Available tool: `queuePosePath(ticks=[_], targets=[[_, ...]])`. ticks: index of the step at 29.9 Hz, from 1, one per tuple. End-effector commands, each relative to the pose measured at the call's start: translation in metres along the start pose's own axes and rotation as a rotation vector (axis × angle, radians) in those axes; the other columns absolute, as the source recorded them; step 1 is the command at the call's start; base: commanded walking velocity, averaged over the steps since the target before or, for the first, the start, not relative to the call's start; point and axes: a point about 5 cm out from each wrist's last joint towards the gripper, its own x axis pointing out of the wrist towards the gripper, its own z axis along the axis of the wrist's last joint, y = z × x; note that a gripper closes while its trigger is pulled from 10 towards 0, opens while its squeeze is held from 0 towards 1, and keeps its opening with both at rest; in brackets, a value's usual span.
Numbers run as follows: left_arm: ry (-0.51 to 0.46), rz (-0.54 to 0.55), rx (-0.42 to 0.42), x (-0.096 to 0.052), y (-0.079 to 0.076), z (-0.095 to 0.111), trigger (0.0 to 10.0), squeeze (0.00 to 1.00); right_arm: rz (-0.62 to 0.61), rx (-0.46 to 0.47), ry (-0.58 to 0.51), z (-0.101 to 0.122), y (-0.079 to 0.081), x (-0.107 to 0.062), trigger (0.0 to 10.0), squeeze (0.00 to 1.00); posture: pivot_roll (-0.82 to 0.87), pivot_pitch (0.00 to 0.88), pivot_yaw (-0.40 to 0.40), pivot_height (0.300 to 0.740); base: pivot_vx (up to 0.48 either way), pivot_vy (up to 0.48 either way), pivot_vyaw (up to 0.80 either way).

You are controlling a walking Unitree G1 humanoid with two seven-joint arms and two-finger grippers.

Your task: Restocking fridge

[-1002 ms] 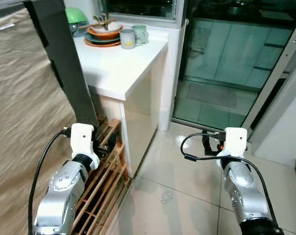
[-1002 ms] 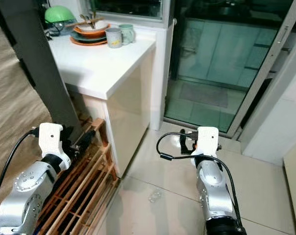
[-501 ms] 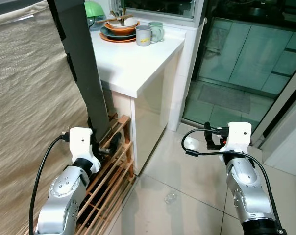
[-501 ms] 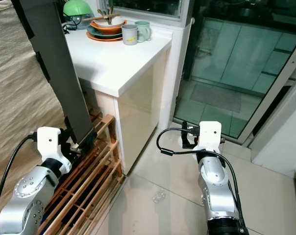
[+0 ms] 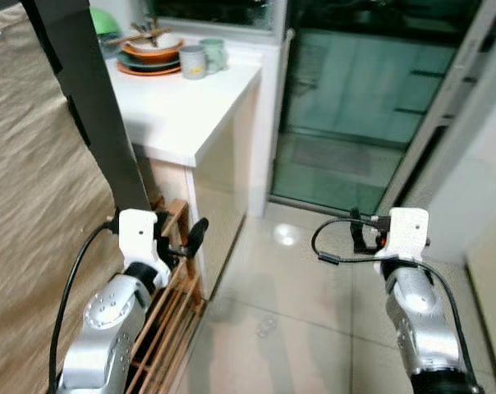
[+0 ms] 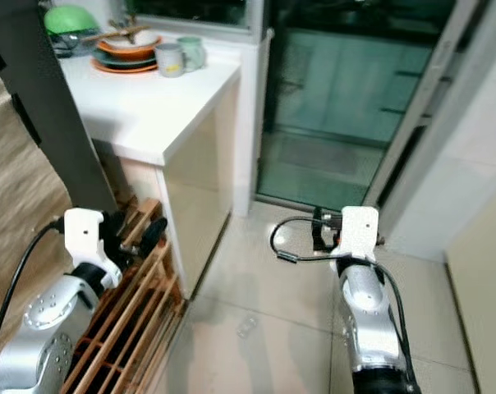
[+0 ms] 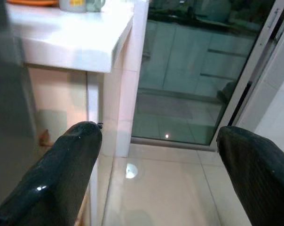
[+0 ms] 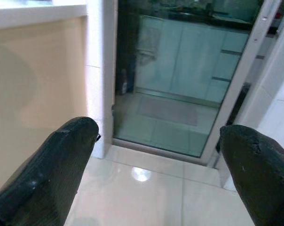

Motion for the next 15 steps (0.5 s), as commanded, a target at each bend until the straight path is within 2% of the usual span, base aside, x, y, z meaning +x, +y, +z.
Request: queuePosePath(ticks=[1,5,15], targets=[[0.003,-0.012,0.0,0.004,0.0,0.001,10.0,0.0,-0.013,-0.01,-0.021,0.004,-0.003,0.004,10.0,0.0,-0.05,0.0,0.042,0.728,0.0,0.0,0.0],[0.001,-0.03,0.019,0.007,-0.001,0.006,10.0,0.0,-0.032,0.016,-0.016,0.003,-0.004,0.004,10.0,0.0,-0.03,0.0,0.045,0.728,0.0,0.0,0.0],[-0.009,-0.028,0.031,0.009,0.001,0.011,10.0,0.0,-0.04,0.019,0.014,-0.004,-0.006,0.002,10.0,0.0,-0.03,0.0,0.037,0.728,-0.301,0.0,0.0]])
